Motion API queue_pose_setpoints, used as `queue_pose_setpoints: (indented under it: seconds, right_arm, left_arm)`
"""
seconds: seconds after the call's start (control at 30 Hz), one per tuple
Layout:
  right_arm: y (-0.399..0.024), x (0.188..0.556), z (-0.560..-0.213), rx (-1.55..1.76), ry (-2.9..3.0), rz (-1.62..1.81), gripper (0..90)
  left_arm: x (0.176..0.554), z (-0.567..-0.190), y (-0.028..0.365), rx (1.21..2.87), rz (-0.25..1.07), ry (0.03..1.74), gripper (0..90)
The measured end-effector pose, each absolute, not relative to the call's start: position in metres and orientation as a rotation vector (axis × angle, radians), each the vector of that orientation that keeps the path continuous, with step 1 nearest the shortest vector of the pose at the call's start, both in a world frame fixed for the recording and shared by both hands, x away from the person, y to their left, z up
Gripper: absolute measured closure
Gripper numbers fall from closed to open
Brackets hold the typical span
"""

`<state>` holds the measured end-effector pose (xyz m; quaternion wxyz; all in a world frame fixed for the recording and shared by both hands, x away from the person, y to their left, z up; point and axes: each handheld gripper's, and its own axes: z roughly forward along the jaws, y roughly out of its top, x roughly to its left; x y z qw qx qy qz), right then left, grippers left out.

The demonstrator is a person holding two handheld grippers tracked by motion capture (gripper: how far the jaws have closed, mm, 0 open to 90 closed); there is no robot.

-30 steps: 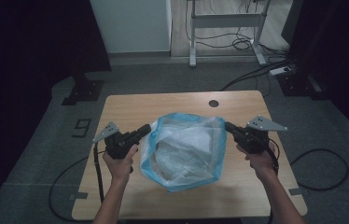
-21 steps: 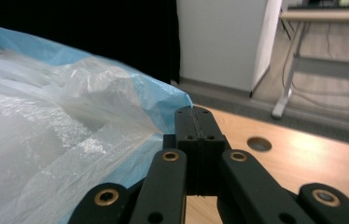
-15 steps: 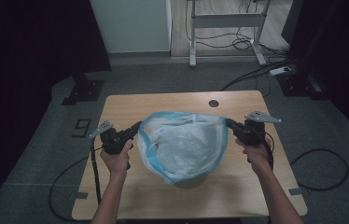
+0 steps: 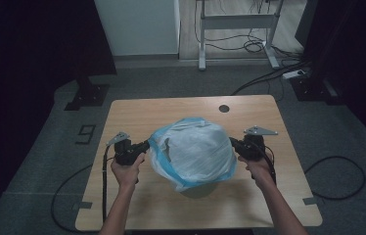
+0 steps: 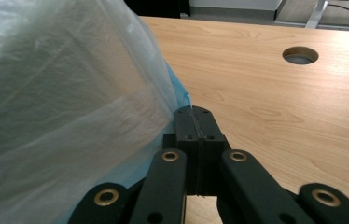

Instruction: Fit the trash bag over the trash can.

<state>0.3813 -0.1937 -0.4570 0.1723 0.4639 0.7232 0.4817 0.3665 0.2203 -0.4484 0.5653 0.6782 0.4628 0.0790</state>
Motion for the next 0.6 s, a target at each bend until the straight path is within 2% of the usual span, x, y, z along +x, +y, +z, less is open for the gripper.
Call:
queue_pose_setpoints:
  seconds: [0.37, 0.6]
  right_arm:
    - [-0.189, 0.4, -0.453, 1.391, 2.059, 1.3, 89.2]
    - [-0.188, 0.405, -0.466, 1.428, 2.09, 1.262, 89.2]
  left_arm:
    - [0.38, -0.458, 0.215, 1.646, 0.128, 1.177, 89.8]
    - [0.382, -0.469, 0.216, 1.689, 0.099, 1.217, 89.8]
